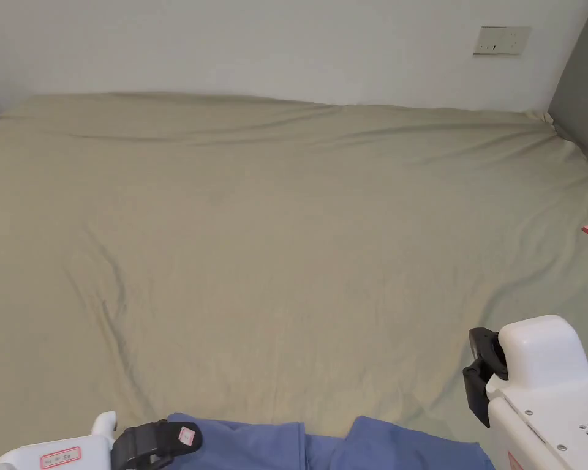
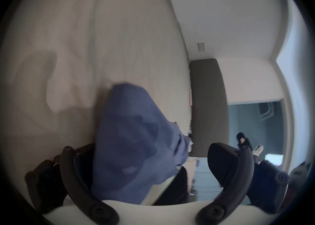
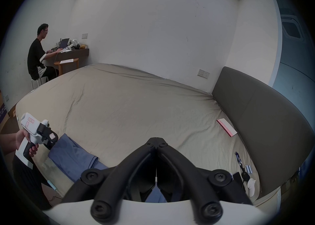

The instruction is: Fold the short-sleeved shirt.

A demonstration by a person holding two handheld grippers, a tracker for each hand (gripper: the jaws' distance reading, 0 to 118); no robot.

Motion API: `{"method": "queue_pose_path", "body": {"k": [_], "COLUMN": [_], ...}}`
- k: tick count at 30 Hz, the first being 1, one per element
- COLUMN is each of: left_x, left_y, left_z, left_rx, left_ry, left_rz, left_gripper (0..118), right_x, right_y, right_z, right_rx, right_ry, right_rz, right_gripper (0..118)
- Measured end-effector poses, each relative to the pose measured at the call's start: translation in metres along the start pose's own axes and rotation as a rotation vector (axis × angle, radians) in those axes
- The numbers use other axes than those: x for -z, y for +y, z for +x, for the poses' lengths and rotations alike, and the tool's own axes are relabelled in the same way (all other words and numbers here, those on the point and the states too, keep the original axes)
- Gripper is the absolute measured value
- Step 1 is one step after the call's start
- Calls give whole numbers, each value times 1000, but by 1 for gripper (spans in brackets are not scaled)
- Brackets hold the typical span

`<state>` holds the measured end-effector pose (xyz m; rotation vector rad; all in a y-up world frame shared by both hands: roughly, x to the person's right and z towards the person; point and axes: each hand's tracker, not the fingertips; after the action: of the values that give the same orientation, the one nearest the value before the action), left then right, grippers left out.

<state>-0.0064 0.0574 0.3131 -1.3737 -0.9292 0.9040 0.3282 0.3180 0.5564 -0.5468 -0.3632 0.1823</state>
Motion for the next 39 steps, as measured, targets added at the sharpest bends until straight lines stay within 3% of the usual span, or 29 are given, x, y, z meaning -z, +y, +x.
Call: {"method": "queue_pose_path", "body": {"k": [1, 2, 3, 5, 6, 10, 15, 20, 28, 39], "left_x": [10, 19, 22, 35, 32, 34, 16, -26, -117, -44], "left_y": [-6, -9, -9, -12, -12, -25, -32, -20, -2, -36], "left_z": [3, 8, 14, 26, 30, 64, 77, 85, 99, 164], "left_rx": [-41, -35, 73, 290, 257, 454, 531, 598, 519, 599], "left_ry": [-8, -7, 116, 516, 360, 508, 562, 722, 1065, 835], "left_rz": [-37, -60, -68, -52, -63, -47, 25, 104, 283, 166], "left_gripper": [97, 52, 12, 12, 12, 12, 12, 12, 12, 13], "right_x": [0, 0, 1, 1, 1, 1, 1, 2, 6, 6], "right_y": [1, 1, 1, 2, 3, 4, 7, 10, 14, 12], "right_z": [-1, -2, -2, -4, -4, -7, -9, -11, -21, -30], "right_rx": [-2, -4, -5, -7, -6, -9, -14, -19, -23, -19], "right_ry": [2, 5, 7, 10, 12, 18, 21, 27, 52, 87], "right_rz": [0, 1, 2, 3, 3, 4, 10, 17, 27, 29], "right_gripper": [2, 2, 2, 2, 2, 2, 2, 2, 2, 2]}}
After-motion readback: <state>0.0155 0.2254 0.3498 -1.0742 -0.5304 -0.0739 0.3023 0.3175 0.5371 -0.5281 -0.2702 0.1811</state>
